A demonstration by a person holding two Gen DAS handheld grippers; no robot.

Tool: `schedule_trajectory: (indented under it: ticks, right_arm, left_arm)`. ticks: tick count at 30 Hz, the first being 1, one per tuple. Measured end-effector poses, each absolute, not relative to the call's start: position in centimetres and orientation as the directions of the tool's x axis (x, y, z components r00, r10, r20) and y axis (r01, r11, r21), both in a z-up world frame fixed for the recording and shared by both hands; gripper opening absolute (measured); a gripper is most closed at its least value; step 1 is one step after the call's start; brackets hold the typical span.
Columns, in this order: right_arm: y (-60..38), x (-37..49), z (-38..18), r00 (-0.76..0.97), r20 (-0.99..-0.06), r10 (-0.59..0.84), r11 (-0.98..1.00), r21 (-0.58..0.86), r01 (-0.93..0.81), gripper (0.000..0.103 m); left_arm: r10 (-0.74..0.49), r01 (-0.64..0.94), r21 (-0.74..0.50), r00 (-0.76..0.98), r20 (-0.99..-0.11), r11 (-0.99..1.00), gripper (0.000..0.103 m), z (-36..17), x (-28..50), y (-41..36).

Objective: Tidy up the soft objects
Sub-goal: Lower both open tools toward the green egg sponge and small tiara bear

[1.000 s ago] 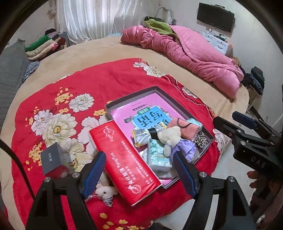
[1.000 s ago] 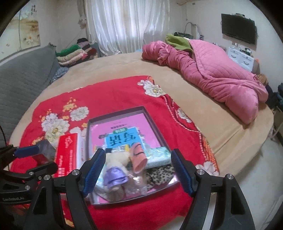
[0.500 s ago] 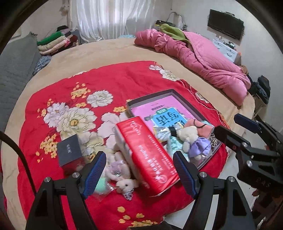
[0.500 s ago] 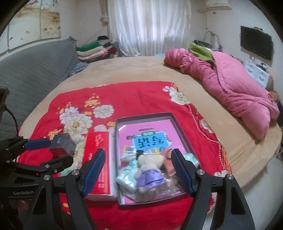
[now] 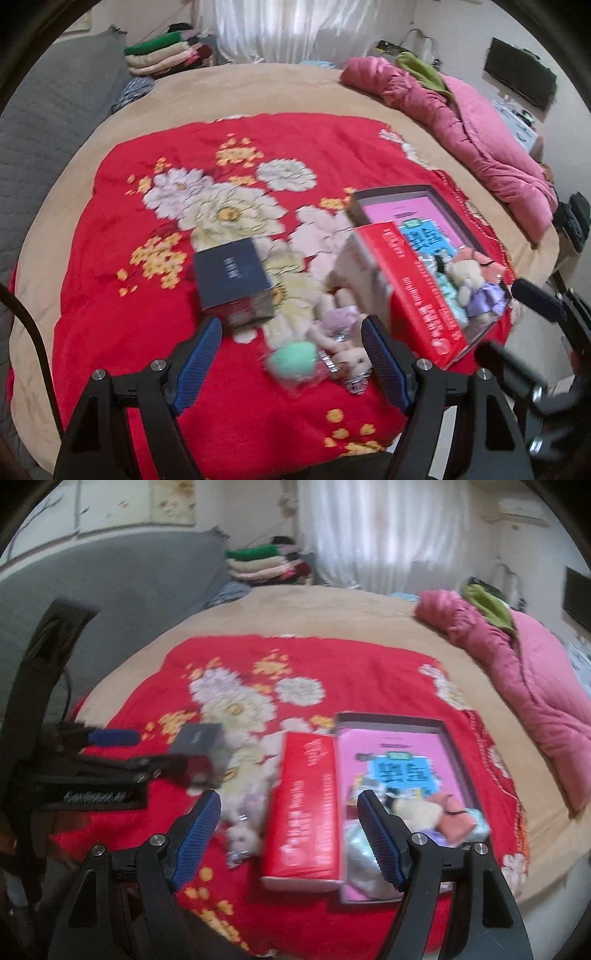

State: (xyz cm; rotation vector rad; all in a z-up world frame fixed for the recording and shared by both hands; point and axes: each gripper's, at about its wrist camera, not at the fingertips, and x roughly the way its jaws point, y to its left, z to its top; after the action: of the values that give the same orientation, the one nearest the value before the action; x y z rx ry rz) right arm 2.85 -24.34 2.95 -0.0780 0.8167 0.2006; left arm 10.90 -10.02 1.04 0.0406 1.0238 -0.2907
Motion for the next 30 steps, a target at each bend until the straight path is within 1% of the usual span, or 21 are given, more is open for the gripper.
schedule_trajectory:
  ticks: [6, 10, 12, 16, 21, 30]
  right_arm:
    - [-20.6, 2.4, 0.6, 0.619, -0.764, 0.182, 0.955, -0.012, -0.297, 0.078]
    - [-19.2, 1.7, -0.8, 0.593, -0.781, 0.194, 0.943, -0.018, -0.332, 0.078]
    - [-19.1, 1.6, -1.4, 0.587, -0.788, 0.189, 0.941, -0.024, -0.336, 0.078]
    - [-18.8, 1.7, -2.7, 0.569, -0.806, 0.163, 0.939, -0.049, -0.339, 0.078]
    - [-19.0, 1.5, -3.3, 0.550, -0.819, 0.163, 0.932, -0.055, -0.358, 0.078]
    - [-18.9, 1.7, -4.2, 0.530, -0.832, 0.161, 0.930, -0.051, -0.363, 0.078]
  left_arm:
    - [-0.236, 0.226, -0.151, 0.421, -0.876, 0.962, 0.077, -1.9, 11.8, -8.3]
    - [-0.250, 0.240, -0.169, 0.368, -0.895, 0.956, 0.077, -4.5, 12.0, -8.3]
    - [-0.255, 0.264, -0.166, 0.353, -0.900, 0.950, 0.077, -5.6, 11.9, -8.4]
    - [-0.303, 0.269, -0.225, 0.297, -0.905, 0.936, 0.077, -7.5, 12.1, -8.5]
    - [-0.329, 0.269, -0.260, 0.254, -0.910, 0.927, 0.077, -9.0, 12.7, -8.9]
    - [-0.305, 0.296, -0.232, 0.233, -0.923, 0.927, 0.077, -11.0, 13.5, -10.0]
